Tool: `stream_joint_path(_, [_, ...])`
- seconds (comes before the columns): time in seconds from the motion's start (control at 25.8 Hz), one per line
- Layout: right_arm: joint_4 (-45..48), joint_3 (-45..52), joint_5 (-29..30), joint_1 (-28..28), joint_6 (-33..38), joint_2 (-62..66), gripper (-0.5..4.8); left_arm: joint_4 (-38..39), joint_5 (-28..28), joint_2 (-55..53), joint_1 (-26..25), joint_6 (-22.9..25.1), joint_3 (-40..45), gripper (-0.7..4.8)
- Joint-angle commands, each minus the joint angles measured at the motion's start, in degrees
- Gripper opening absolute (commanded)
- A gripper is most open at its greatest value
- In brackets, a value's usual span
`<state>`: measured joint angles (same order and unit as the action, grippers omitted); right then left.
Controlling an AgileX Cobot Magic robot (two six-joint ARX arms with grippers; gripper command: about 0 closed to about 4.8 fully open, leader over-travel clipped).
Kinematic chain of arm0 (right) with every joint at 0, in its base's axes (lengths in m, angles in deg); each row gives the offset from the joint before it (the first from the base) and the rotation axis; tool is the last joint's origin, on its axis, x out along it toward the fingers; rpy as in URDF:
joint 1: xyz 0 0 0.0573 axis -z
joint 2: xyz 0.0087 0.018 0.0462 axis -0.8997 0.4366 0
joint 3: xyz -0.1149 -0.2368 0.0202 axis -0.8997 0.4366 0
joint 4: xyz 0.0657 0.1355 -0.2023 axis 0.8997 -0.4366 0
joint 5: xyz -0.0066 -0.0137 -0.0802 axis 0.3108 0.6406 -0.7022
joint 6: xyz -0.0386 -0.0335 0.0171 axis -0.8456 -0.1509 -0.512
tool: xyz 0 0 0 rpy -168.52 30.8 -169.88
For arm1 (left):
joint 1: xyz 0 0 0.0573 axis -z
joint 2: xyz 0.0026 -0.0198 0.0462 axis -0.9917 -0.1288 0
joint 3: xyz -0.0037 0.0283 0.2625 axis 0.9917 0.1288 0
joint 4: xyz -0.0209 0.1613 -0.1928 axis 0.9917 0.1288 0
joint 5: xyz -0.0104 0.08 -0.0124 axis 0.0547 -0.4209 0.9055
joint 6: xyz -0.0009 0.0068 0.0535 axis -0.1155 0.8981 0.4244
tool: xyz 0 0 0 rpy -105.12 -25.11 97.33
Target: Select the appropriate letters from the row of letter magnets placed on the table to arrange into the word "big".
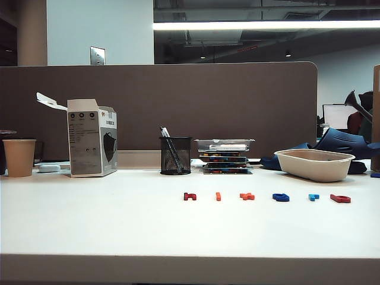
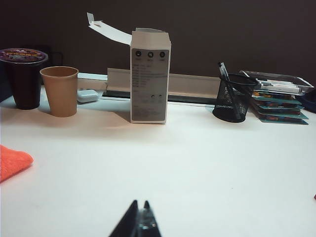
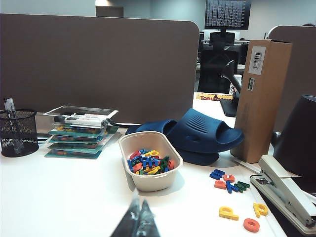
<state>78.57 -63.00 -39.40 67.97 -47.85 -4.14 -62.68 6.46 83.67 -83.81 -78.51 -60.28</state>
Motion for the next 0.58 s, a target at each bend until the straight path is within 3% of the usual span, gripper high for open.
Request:
stream_joint_path(0.04, [0.7,0.3,-0.2,0.1,-0.1,-0.4,-0.01,-1.4,-0.1,0.0,0.0,0.2,-0.3,-0.05])
stream_joint_path(0.43, [0.7,0.3,-0.2,0.1,-0.1,-0.4,-0.01,-2.1,5.0,0.0,0.0,-0.1,-5.2,-0.05])
stream_joint_path(0.54, [0.7,0.3,-0.2,0.1,-0.1,-0.4,-0.01,2.5,6.3,0.0,0.0,-0.1,-9.9,-0.05])
stream_joint_path(0.58, [0.7,0.3,-0.2,0.1,-0.1,-0.4,-0.01,7.6,7.3,0.0,0.0,0.0,-14.1,-0.05])
